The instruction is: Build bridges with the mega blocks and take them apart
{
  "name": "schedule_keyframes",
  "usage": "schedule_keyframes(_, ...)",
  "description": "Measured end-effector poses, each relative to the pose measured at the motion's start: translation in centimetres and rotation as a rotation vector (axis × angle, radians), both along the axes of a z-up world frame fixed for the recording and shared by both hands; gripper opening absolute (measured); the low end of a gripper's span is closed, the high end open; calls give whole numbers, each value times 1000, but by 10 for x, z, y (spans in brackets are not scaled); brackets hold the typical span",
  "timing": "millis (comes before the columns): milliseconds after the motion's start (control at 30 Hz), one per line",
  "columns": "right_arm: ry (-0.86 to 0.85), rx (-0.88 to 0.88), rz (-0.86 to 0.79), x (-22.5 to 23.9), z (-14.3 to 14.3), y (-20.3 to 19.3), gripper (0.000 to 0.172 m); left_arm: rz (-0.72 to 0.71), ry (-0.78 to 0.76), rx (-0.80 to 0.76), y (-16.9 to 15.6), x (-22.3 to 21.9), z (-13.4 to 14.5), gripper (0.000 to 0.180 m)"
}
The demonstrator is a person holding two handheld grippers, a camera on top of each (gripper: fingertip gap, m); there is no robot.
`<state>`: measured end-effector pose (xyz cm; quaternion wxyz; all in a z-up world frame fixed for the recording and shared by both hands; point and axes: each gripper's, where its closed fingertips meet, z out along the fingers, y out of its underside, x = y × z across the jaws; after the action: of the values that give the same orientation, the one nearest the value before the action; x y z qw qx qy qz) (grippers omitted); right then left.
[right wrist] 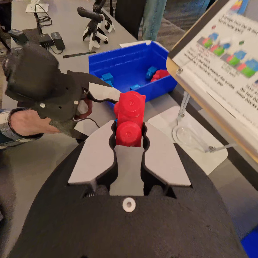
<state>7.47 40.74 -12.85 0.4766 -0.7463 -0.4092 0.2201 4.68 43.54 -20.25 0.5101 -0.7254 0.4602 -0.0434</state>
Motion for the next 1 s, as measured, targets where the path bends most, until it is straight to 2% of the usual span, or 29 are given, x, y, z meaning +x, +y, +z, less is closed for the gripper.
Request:
schedule_keyframes(233, -20, 84, -37, -25, -1, -3, 35, 39, 81, 128, 7, -2, 30, 74)
schedule_keyframes(633, -36, 286, -160, -20, 14, 5, 36, 104, 190, 317, 10, 3, 63, 74)
schedule_keyframes(1000, -22, 278, -196, -12, 18, 8, 35, 128, 290, 427, 11, 7, 77, 73)
